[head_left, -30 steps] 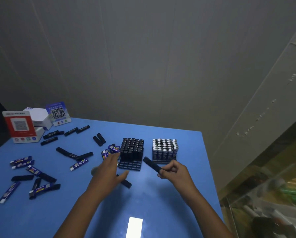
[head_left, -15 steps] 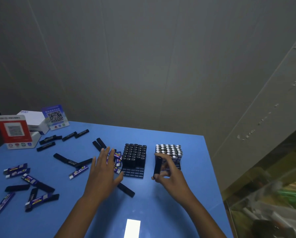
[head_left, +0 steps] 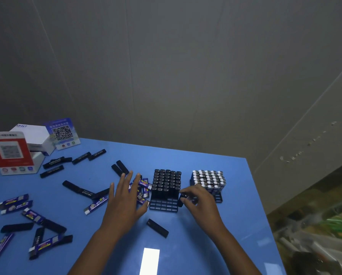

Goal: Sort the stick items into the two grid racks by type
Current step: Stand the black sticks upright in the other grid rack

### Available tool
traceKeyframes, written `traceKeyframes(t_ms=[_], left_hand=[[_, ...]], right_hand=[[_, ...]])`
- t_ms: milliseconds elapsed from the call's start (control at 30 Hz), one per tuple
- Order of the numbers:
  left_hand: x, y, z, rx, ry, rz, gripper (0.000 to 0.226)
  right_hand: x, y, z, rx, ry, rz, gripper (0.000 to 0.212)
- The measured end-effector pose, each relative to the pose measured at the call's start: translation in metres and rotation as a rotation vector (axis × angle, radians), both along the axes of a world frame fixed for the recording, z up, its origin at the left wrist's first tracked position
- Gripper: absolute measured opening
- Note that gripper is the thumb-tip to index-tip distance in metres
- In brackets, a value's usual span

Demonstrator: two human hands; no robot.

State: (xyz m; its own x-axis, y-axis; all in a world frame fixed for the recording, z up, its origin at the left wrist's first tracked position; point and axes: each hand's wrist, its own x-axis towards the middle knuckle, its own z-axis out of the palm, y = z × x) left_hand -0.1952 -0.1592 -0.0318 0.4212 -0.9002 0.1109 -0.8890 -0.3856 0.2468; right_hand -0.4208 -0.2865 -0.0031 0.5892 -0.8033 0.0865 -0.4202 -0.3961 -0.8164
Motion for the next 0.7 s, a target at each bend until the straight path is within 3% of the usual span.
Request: traceKeyframes(t_ms=[367,700], left_hand=[[0.009,-0.001,-0.017,0.012,0.008,-0.042,0.087],[0.02,0.01,-0.031,0.048,0.02,-0.022,0.091]], right_hand=[[0.035,-0.006,-0.023,-0.133,0.2,-0.021,0.03],[0.047,-0.003,-0.039,-0.177,0.266,-0.029,0.028]])
